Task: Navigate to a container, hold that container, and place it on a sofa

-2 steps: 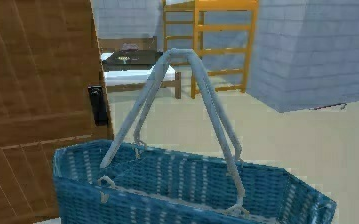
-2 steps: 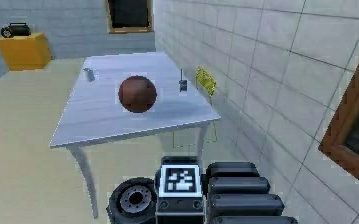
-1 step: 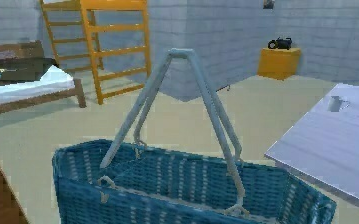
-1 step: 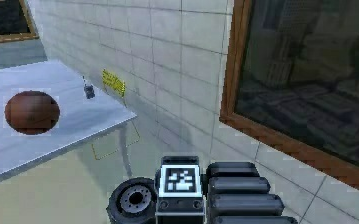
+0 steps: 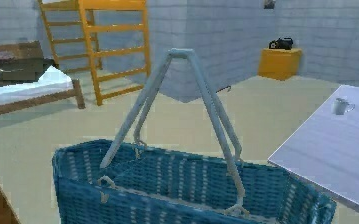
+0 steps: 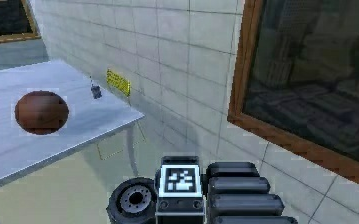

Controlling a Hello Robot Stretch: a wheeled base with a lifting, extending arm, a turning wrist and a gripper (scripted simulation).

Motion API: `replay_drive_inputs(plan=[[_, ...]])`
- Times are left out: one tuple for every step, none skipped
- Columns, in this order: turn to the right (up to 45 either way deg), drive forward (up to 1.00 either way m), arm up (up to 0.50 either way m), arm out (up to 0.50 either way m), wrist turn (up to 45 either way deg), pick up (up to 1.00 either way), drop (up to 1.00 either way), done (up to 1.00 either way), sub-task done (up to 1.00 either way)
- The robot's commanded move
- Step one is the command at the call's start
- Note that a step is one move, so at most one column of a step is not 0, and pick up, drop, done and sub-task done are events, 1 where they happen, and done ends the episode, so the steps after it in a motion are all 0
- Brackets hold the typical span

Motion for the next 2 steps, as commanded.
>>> replay_drive_inputs(plan=[[-45.0,0.0,0.0,0.0,0.0,0.0,0.0,0.0,0.0],[-12.0,0.0,0.0,0.0,0.0,0.0,0.0,0.0,0.0]])
